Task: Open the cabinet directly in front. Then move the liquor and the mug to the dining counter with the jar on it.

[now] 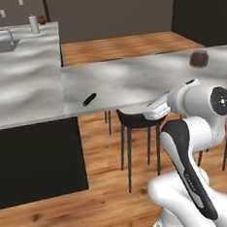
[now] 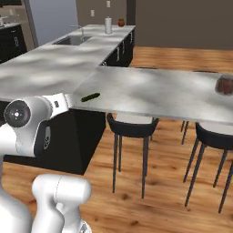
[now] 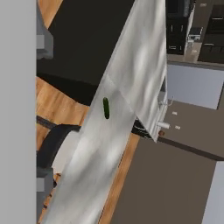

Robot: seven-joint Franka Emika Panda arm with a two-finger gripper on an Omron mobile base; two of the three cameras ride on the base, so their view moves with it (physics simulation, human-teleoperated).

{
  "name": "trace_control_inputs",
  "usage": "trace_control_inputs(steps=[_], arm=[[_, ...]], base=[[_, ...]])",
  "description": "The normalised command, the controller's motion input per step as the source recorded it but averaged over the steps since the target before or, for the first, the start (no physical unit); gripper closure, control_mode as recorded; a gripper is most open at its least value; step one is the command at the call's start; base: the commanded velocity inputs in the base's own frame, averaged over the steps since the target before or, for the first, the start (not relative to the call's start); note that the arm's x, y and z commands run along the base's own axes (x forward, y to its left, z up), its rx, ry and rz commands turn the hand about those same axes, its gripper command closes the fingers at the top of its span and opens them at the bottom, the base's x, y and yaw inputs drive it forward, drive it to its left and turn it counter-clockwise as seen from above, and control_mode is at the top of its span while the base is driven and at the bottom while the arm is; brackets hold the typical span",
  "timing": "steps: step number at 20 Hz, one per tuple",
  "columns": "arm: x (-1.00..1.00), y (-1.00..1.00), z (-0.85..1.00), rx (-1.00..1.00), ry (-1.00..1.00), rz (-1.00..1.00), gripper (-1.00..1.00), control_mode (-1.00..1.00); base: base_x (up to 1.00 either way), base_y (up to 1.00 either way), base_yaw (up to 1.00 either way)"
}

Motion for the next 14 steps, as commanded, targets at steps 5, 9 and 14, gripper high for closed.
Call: trace_control_inputs(steps=[5, 9, 14], arm=[[0.00, 0.00, 0.00, 0.00, 0.00, 0.00, -1.00, 1.00], [0.00, 0.00, 0.00, 0.00, 0.00, 0.00, -1.00, 1.00], [0.00, 0.00, 0.00, 0.00, 0.00, 0.00, -1.00, 1.00]], base=[[0.32, 1.00, 0.00], [0.34, 1.00, 0.00], [0.33, 1.00, 0.00]])
